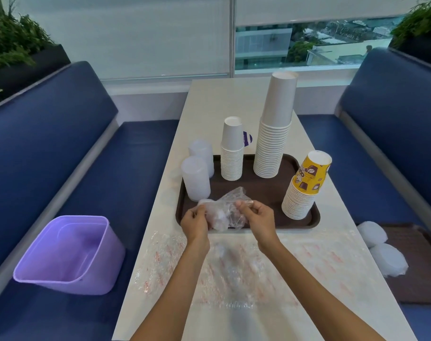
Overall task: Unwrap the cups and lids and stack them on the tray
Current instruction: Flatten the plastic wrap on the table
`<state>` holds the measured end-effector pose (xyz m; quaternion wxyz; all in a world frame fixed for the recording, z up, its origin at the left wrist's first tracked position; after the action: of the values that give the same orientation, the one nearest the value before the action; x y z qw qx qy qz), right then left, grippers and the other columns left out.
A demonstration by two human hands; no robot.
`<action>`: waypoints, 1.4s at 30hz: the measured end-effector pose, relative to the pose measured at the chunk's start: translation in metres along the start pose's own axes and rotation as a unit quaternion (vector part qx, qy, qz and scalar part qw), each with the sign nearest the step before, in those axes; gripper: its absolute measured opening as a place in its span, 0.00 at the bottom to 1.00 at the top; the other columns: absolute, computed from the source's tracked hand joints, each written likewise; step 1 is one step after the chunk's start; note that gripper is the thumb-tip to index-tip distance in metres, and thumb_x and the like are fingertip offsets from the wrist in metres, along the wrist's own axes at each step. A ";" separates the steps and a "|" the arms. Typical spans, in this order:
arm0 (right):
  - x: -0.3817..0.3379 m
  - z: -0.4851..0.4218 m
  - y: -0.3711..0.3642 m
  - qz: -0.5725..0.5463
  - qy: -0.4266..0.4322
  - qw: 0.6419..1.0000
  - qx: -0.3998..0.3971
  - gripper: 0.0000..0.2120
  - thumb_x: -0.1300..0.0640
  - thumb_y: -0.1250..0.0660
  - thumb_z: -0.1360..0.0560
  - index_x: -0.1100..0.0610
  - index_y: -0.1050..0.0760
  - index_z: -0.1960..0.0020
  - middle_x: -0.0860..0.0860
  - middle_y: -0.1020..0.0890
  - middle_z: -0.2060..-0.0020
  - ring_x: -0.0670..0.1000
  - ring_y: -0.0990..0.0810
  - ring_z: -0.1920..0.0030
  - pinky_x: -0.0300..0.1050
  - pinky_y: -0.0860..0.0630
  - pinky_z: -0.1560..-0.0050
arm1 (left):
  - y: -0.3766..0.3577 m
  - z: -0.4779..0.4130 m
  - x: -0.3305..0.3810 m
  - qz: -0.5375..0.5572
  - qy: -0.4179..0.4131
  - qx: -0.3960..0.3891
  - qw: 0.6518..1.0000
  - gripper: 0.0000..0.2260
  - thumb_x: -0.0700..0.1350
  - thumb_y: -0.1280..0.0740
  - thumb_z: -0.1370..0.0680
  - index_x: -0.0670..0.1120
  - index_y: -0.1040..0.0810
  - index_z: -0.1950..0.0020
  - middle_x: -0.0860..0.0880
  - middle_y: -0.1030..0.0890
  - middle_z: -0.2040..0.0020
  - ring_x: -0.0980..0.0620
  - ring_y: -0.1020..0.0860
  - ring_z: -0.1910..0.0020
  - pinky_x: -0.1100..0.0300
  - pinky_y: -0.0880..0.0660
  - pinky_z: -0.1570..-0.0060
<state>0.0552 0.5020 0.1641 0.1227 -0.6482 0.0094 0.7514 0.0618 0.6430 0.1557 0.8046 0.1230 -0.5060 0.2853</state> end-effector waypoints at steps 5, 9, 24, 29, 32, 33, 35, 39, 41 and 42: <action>0.002 0.001 0.011 0.019 0.044 0.998 0.034 0.08 0.62 0.31 0.25 0.58 0.22 0.63 0.45 0.20 0.74 0.43 0.24 0.70 0.41 0.25 0.61 | 0.021 -0.006 0.004 0.046 0.078 -0.037 0.995 0.03 0.33 0.35 0.24 0.37 0.24 0.57 0.43 0.23 0.64 0.57 0.27 0.79 0.66 0.29 0.77; 0.010 0.004 0.014 0.028 0.073 0.995 0.067 0.11 0.60 0.33 0.23 0.58 0.24 0.65 0.43 0.28 0.79 0.41 0.33 0.75 0.38 0.33 0.68 | 0.030 -0.002 0.007 0.061 0.123 -0.080 0.987 0.02 0.34 0.34 0.23 0.37 0.23 0.56 0.45 0.18 0.69 0.58 0.25 0.79 0.67 0.24 0.74; 0.001 -0.003 0.036 -0.026 -0.060 0.998 -0.015 0.09 0.60 0.36 0.22 0.60 0.24 0.60 0.49 0.18 0.72 0.44 0.21 0.74 0.35 0.24 0.73 | 0.068 -0.010 0.026 0.233 0.135 -0.131 0.954 0.13 0.53 0.41 0.19 0.44 0.25 0.49 0.47 0.21 0.52 0.52 0.22 0.51 0.57 0.24 0.53; 0.010 0.002 0.026 -0.052 -0.081 0.995 -0.011 0.06 0.58 0.37 0.21 0.58 0.23 0.54 0.52 0.18 0.66 0.44 0.19 0.70 0.37 0.21 0.69 | 0.034 0.019 0.005 0.060 0.064 -0.142 0.986 0.14 0.55 0.35 0.23 0.45 0.24 0.46 0.48 0.21 0.51 0.52 0.24 0.49 0.58 0.28 0.49; 0.012 0.006 0.019 -0.052 -0.081 0.995 -0.026 0.06 0.59 0.37 0.21 0.58 0.23 0.53 0.53 0.19 0.64 0.45 0.20 0.68 0.37 0.21 0.68 | 0.017 0.023 -0.003 -0.003 -0.005 -0.079 0.997 0.12 0.50 0.31 0.24 0.42 0.22 0.49 0.50 0.23 0.58 0.56 0.26 0.58 0.62 0.28 0.56; 0.013 0.007 0.018 -0.052 -0.082 0.995 -0.030 0.06 0.58 0.37 0.21 0.57 0.23 0.52 0.54 0.19 0.63 0.46 0.20 0.67 0.38 0.21 0.67 | 0.013 0.022 -0.005 -0.026 -0.032 -0.059 0.997 0.12 0.48 0.31 0.24 0.41 0.22 0.48 0.51 0.24 0.58 0.56 0.26 0.59 0.62 0.28 0.55; 0.013 0.007 0.018 -0.055 -0.088 0.994 -0.035 0.06 0.57 0.38 0.21 0.57 0.22 0.51 0.53 0.18 0.63 0.47 0.19 0.66 0.38 0.20 0.65 | 0.008 0.020 -0.007 -0.050 -0.072 -0.023 0.996 0.10 0.46 0.32 0.23 0.39 0.20 0.48 0.50 0.23 0.59 0.55 0.26 0.58 0.63 0.29 0.56; 0.014 0.006 0.021 -0.060 -0.095 0.993 -0.023 0.08 0.56 0.39 0.20 0.56 0.22 0.53 0.50 0.17 0.67 0.44 0.19 0.69 0.38 0.21 0.67 | 0.010 0.015 -0.008 -0.077 -0.107 0.049 0.990 0.07 0.41 0.37 0.21 0.40 0.21 0.54 0.47 0.21 0.55 0.51 0.26 0.56 0.60 0.31 0.55; 0.014 0.004 0.025 -0.059 -0.098 0.993 -0.010 0.07 0.57 0.38 0.21 0.57 0.22 0.54 0.50 0.17 0.67 0.44 0.19 0.69 0.36 0.22 0.68 | 0.013 0.013 -0.003 -0.060 -0.118 0.084 0.988 0.10 0.39 0.41 0.20 0.42 0.22 0.58 0.46 0.20 0.54 0.51 0.25 0.53 0.59 0.30 0.52; 0.014 0.003 0.026 -0.057 -0.100 0.993 -0.007 0.06 0.58 0.37 0.21 0.57 0.22 0.54 0.50 0.17 0.67 0.45 0.19 0.69 0.36 0.22 0.68 | 0.015 0.013 0.000 -0.043 -0.121 0.100 0.987 0.12 0.39 0.42 0.20 0.44 0.23 0.60 0.47 0.20 0.55 0.51 0.25 0.54 0.60 0.30 0.51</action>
<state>0.0450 0.4794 0.1467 0.1609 -0.5703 -0.0453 0.8042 0.0435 0.6485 0.1606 0.7325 0.2578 -0.5630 0.2829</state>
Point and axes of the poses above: each hand's wrist, its own z-axis away from the middle knuckle, its own y-axis out of the back of the hand, x = y × z, the point moved 2 cm from there along -z, towards the middle knuckle
